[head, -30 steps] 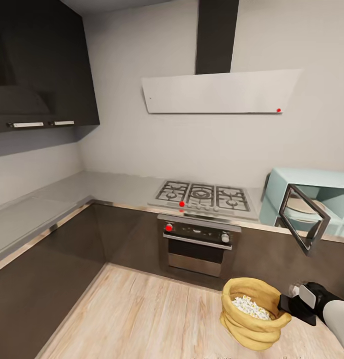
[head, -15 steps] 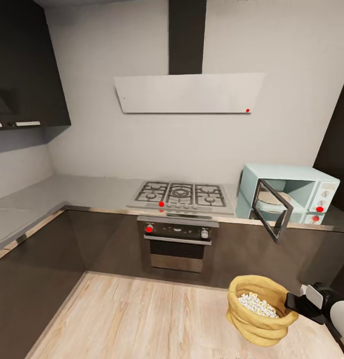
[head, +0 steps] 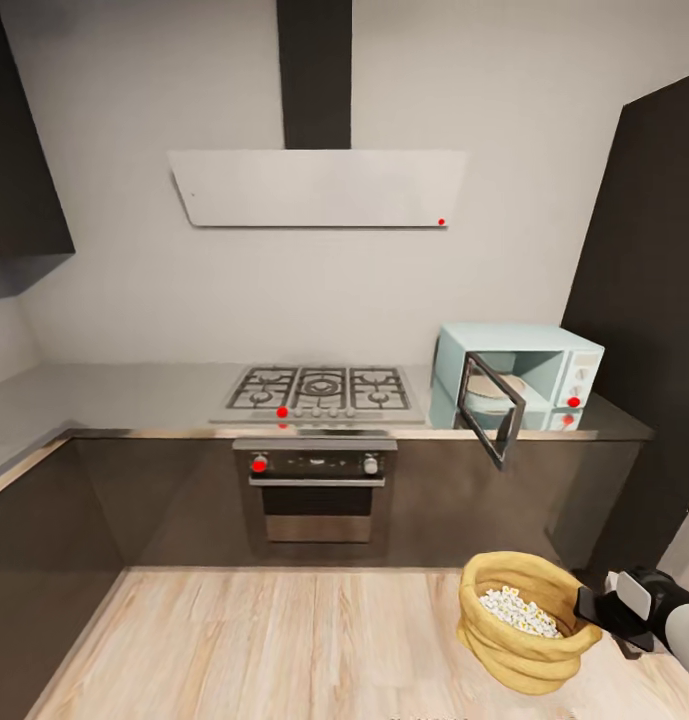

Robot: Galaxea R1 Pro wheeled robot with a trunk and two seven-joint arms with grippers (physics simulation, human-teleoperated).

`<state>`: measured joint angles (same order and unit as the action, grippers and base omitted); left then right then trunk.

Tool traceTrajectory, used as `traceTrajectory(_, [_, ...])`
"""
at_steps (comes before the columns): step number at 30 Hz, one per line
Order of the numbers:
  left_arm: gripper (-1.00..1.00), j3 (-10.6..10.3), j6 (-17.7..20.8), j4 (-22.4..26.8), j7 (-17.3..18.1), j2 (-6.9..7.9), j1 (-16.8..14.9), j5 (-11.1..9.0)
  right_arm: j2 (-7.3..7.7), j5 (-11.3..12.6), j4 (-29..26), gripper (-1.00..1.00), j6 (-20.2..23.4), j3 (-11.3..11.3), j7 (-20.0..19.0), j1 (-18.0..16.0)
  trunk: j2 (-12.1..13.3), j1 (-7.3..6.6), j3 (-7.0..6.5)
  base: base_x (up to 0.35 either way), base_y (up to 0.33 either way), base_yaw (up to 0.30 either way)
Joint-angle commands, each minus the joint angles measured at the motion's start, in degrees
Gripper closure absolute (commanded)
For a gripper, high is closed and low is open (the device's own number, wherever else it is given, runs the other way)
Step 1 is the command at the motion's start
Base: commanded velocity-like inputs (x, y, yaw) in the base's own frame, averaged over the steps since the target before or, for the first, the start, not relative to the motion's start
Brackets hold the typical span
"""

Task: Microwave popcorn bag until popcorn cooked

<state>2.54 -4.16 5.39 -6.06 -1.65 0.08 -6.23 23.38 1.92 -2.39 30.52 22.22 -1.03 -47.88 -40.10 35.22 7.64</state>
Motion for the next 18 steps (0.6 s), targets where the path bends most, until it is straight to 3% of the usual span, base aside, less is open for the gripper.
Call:
traceTrajectory(1, [-1.00, 0.2, -0.1, 0.1, 0.0, -0.02, 0.0, -0.5, 0.00, 0.2, -0.1, 1.00, 0.3, -0.1, -0.1, 0.0, -0.1, 0.02, 0.09, 0.000, 0.000, -0.281])
traceTrajectory(18, [-1.00, 0.2, -0.1, 0.1, 0.0, -0.02, 0.0, -0.4, 0.01, 0.1, -0.2, 1.00, 0.2, -0.1, -0.2, 0.0, -0.1, 0.02, 0.09, 0.000, 0.000, -0.281])
